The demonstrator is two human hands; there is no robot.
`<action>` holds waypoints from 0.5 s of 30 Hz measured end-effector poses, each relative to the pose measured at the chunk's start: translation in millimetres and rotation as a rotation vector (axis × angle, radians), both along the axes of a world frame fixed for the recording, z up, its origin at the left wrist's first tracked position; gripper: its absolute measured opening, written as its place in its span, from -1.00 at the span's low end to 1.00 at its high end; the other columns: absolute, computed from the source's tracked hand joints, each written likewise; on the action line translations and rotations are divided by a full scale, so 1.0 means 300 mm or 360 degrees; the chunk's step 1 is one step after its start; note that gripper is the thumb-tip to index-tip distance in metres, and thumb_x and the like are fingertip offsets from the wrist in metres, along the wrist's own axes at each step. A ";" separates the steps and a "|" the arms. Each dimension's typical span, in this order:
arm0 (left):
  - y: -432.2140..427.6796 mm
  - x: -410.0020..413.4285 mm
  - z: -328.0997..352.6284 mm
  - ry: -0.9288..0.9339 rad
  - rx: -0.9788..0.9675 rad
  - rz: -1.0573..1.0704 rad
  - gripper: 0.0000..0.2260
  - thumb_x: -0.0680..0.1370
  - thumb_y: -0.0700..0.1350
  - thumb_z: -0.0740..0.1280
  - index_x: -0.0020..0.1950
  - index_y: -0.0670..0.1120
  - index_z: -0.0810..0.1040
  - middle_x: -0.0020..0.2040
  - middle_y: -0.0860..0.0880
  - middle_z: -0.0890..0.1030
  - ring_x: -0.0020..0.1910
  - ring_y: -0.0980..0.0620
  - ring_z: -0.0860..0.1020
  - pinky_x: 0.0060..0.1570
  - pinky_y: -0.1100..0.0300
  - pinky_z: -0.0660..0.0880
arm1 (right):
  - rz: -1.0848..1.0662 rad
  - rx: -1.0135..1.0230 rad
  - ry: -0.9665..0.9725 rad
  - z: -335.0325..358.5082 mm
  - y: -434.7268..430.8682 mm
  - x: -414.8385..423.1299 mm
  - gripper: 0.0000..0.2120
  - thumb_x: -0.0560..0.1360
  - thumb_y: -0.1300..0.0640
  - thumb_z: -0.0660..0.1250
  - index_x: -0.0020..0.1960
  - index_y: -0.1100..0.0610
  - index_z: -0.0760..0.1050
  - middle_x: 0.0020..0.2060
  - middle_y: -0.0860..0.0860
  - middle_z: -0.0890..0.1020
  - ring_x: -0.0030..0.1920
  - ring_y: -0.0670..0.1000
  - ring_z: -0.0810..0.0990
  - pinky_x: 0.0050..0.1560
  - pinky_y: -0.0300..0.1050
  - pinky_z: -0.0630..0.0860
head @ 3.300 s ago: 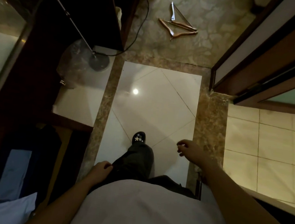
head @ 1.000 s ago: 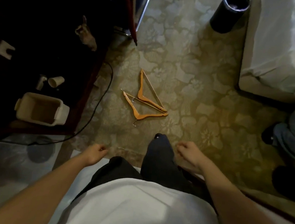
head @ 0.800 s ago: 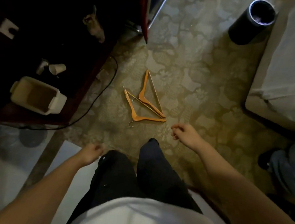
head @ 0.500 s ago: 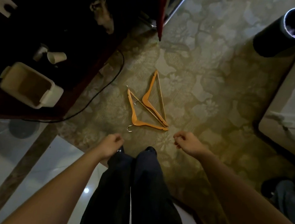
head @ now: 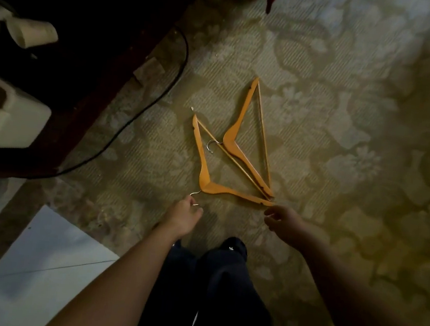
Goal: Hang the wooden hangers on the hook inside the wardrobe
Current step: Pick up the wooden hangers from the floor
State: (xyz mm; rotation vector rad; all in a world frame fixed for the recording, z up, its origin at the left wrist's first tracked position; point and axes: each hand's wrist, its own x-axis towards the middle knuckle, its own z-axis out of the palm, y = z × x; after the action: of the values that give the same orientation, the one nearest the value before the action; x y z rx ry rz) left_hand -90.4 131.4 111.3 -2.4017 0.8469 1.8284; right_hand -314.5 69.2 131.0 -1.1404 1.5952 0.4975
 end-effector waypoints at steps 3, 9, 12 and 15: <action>-0.005 0.002 -0.196 -0.0037 -0.0003 0.0028 -0.71 0.52 -0.12 0.30 0.19 -0.22 0.46 0.17 -0.25 0.56 0.16 -0.19 0.51 0.16 0.03 0.45 | 0.0056 -0.0008 0.0018 -0.205 -0.014 0.022 -0.72 0.54 0.15 0.24 0.24 0.15 0.46 0.08 0.07 0.53 -0.05 -0.06 0.50 -0.13 -0.25 0.48; -0.081 0.012 -0.516 -0.0046 -0.0003 0.0103 -0.59 0.54 -0.09 0.29 0.35 -0.18 0.35 0.33 -0.18 0.43 0.29 -0.16 0.42 0.24 -0.01 0.39 | 0.0086 -0.0129 0.0023 -0.561 -0.078 0.101 -0.62 0.52 0.13 0.28 0.32 0.10 0.38 0.22 0.10 0.46 0.03 -0.01 0.49 -0.19 -0.29 0.42; -0.126 0.010 -0.636 -0.0041 -0.0038 0.0080 -0.56 0.54 -0.10 0.29 0.39 -0.16 0.31 0.36 -0.17 0.41 0.33 -0.16 0.39 0.27 -0.02 0.36 | 0.0147 -0.0259 0.0044 -0.704 -0.127 0.151 -0.57 0.50 0.11 0.31 0.34 0.08 0.33 0.22 0.09 0.48 0.14 0.06 0.52 0.02 -0.12 0.49; -0.169 0.018 -0.729 -0.0042 -0.0036 0.0067 -0.56 0.55 -0.11 0.29 0.40 -0.15 0.29 0.37 -0.15 0.41 0.35 -0.16 0.38 0.29 -0.02 0.35 | 0.0147 -0.0446 -0.0012 -0.822 -0.166 0.191 -0.54 0.47 0.11 0.33 0.34 0.09 0.32 0.23 0.10 0.49 0.17 0.08 0.51 0.16 -0.01 0.50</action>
State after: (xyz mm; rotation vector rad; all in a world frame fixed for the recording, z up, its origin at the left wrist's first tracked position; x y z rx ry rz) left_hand -84.9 80.6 -107.6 -2.4699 0.8261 1.8068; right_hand -257.3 19.4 -115.5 -1.4294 1.6463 0.3349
